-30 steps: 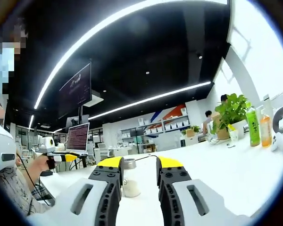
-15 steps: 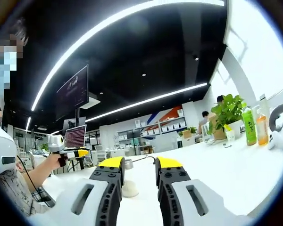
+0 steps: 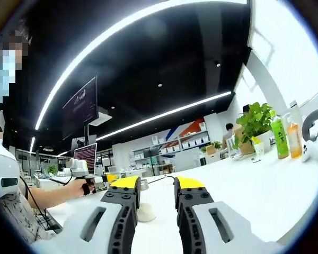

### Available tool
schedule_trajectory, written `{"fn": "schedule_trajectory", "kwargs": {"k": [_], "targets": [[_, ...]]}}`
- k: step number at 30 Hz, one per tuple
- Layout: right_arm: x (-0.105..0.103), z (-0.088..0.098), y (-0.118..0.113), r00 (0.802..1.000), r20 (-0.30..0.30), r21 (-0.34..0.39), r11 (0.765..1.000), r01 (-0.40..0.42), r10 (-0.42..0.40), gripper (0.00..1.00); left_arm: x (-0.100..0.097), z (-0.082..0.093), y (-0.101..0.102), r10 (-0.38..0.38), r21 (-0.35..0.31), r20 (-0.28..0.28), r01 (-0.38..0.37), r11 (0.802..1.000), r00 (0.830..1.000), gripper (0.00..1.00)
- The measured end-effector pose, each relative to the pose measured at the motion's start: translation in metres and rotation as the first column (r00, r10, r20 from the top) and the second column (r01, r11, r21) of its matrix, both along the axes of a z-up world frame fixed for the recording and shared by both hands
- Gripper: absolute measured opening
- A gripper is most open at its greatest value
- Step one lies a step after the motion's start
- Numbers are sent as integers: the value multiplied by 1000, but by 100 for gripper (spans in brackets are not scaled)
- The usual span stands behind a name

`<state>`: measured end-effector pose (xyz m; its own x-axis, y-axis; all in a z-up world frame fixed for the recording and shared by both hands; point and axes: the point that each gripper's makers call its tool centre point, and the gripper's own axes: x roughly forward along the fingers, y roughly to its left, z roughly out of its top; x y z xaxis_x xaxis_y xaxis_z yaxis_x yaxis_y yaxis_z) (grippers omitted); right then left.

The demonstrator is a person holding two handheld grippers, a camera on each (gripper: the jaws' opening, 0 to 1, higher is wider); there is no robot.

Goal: Rotate the seasoning bottle until the label or dispensing opening points toward the visible target arrow and the bottle remains upright within the marked orientation range

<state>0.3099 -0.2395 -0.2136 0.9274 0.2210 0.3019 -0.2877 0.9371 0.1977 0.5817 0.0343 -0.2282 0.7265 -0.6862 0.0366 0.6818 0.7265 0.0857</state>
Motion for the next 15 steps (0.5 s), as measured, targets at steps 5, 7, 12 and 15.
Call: {"fn": "schedule_trajectory", "kwargs": {"k": [5,7,12,15], "targets": [[-1,3,-1,1000,19,31,999,-21,20,25,27,-10,0,52,-25,-3,-52,998,999,27],[0,3,-2,1000,21,39,999,-17,16,25,35,-17,-4,62,-2,-5,-62,998,998,27],[3,2,-2,1000,12,36,999,-14,14,25,57,-23,-4,99,32,8,-100,995,995,26],[4,3,-3,1000,15,42,999,-9,8,25,70,-25,-1,134,13,-13,-134,991,991,27]]}}
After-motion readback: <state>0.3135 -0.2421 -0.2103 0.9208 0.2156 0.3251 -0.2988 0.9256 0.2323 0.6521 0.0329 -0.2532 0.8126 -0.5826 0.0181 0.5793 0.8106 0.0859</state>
